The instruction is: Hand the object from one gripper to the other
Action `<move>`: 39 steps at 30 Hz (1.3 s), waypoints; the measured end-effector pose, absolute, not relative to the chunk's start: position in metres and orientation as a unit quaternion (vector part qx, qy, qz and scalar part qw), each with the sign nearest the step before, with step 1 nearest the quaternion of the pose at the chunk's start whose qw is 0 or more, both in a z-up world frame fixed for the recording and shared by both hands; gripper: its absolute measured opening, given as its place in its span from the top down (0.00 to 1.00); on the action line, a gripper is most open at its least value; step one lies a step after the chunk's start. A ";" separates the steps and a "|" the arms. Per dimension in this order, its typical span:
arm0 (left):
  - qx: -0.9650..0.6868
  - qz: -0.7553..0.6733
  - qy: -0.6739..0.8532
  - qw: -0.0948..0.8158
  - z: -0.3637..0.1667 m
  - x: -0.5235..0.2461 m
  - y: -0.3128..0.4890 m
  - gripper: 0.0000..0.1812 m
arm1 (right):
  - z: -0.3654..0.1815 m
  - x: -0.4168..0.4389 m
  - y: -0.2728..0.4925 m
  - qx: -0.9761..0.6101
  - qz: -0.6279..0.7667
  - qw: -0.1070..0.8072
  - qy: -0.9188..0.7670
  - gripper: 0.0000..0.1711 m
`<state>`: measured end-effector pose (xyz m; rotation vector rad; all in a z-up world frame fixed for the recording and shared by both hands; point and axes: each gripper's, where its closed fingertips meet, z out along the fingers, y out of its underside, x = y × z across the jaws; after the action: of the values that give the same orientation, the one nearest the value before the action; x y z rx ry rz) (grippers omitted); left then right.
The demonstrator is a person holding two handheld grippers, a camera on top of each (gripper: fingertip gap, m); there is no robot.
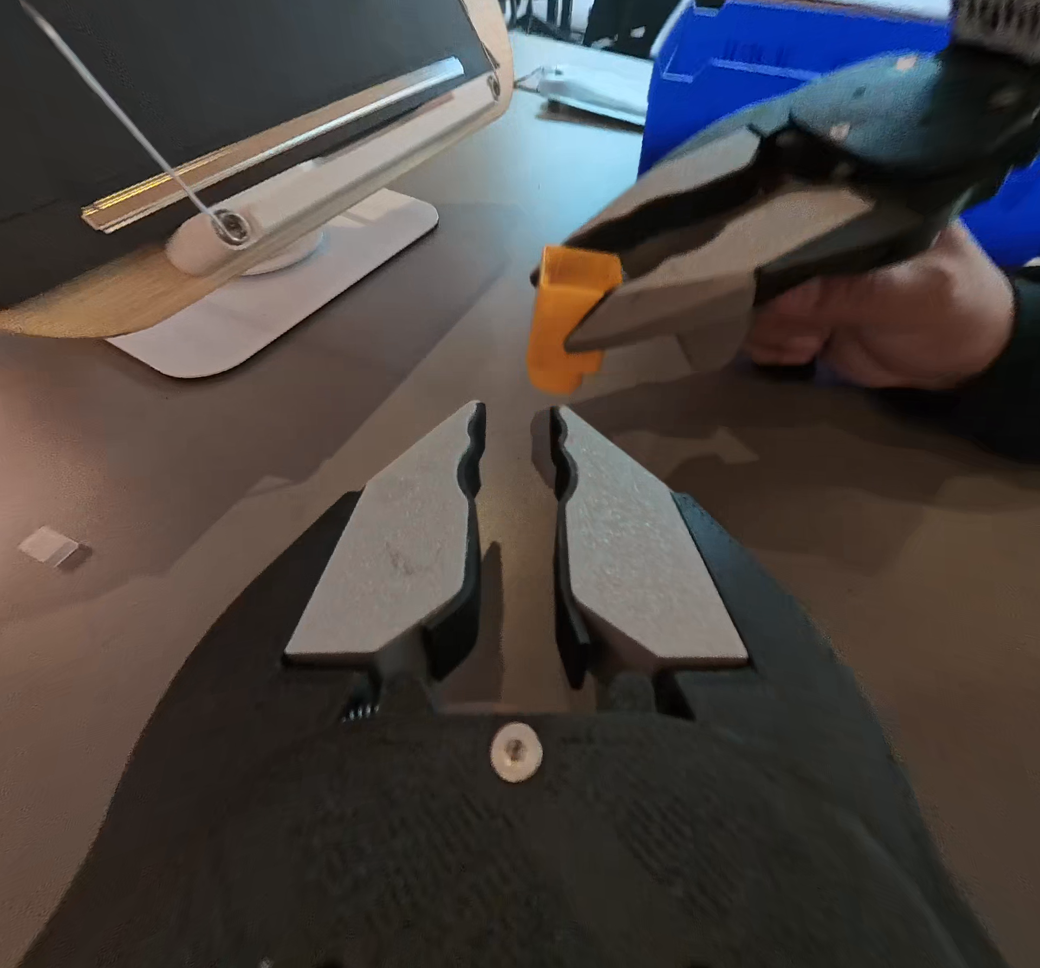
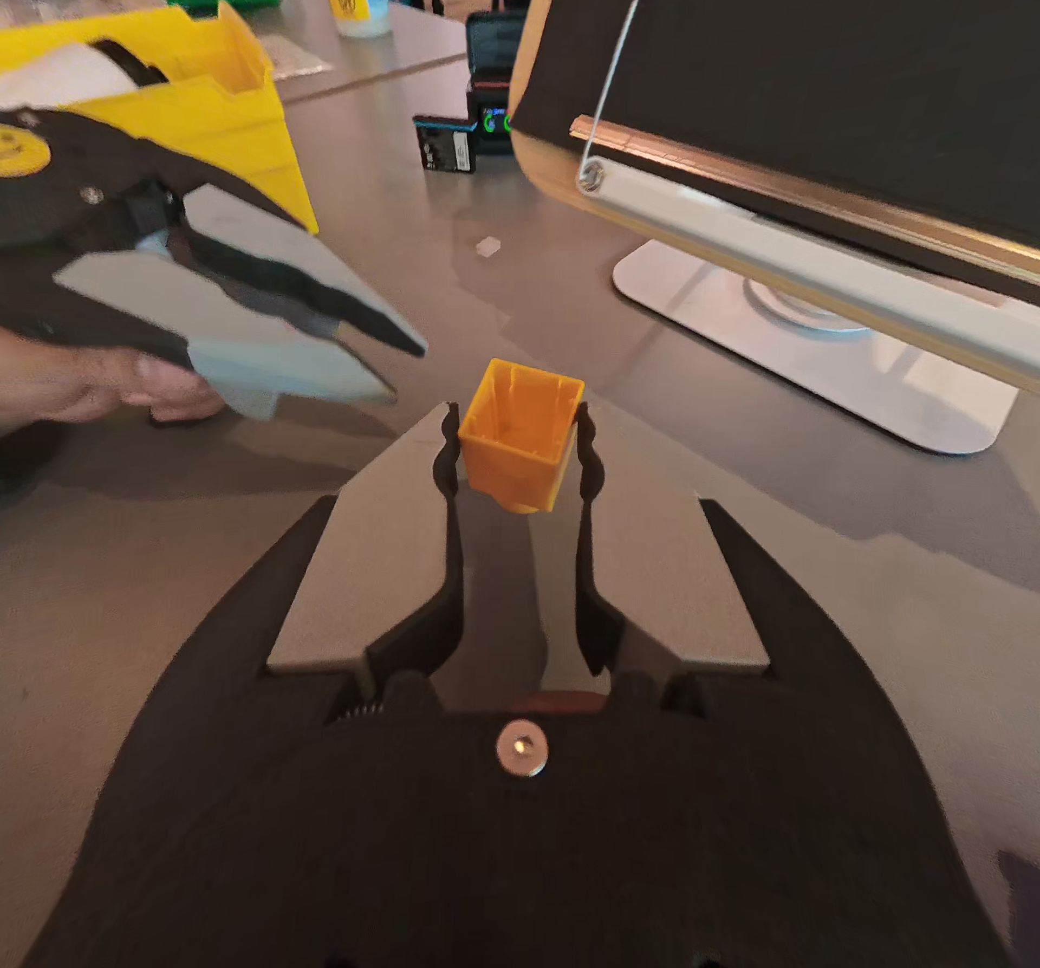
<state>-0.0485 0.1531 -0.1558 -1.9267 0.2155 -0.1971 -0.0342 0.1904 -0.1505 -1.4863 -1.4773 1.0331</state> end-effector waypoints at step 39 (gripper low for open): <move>-0.792 0.057 0.138 0.591 -0.148 -0.005 0.175 0.75 | -0.112 -0.029 0.149 -0.512 0.531 0.369 -0.566 0.80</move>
<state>-0.0050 0.1750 -0.1480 -1.8437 0.3201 0.1320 -0.0289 0.1494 -0.1118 -1.3155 -1.4524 1.3627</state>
